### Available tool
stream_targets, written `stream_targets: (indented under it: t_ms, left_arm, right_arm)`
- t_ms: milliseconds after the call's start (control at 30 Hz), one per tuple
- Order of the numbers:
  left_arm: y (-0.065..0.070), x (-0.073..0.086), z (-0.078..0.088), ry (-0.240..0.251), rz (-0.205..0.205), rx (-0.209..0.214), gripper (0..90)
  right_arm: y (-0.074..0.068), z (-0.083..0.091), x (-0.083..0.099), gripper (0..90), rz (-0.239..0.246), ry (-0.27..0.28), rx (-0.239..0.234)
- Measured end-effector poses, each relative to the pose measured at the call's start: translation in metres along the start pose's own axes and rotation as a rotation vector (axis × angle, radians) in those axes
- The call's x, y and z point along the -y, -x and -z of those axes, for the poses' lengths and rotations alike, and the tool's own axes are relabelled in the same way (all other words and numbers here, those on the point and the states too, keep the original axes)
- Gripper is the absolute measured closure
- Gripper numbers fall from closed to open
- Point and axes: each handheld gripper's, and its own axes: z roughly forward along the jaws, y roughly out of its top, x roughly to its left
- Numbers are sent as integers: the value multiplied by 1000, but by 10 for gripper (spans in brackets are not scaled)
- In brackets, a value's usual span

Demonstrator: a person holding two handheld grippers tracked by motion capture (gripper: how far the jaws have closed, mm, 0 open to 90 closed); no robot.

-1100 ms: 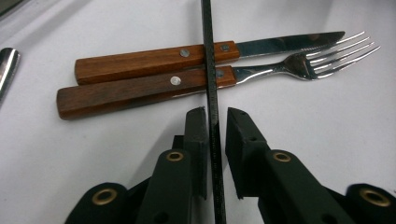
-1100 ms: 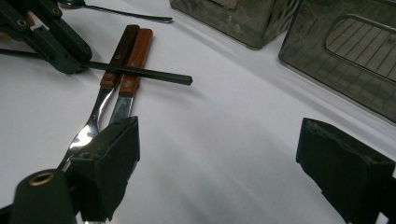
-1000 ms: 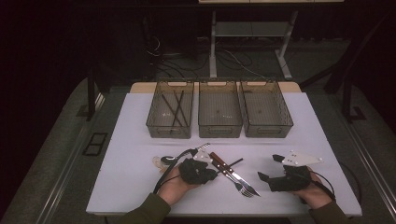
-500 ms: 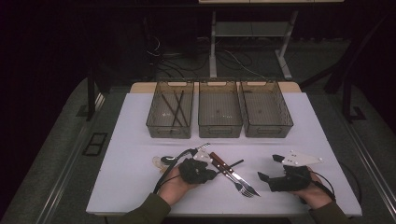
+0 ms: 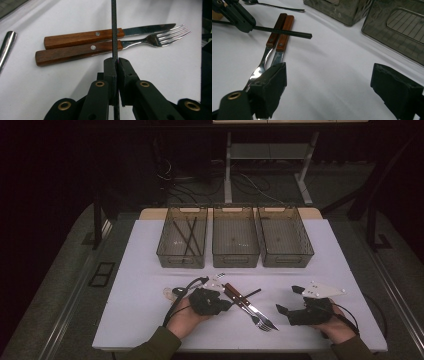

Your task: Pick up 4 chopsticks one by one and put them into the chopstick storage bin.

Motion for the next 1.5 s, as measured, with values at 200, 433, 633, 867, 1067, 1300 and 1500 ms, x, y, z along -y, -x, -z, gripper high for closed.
stream_targets:
  t_ms: [200,433,633,867,1067,1300,1500]
  left_arm:
    - [-4,0,6,12,13,14,846]
    - [-4,0,13,30,10,19,846]
    - [-7,0,21,51,14,7,846]
    - [-13,1,29,53,5,-2,846]
    - [-22,1,42,82,22,-27,846]
    - [-40,-2,60,105,43,-78,846]
    - [-58,-10,72,118,54,-124,846]
  right_arm:
    - [0,0,0,136,-1,1,0]
    - [0,0,0,136,0,1,-1]
    - [0,0,0,136,-4,2,-2]
    - [0,0,0,135,-6,3,-1]
    - [0,0,0,136,-4,2,-1]
    - [0,0,0,136,-7,1,0]
    - [1,-1,0,135,-7,-2,2]
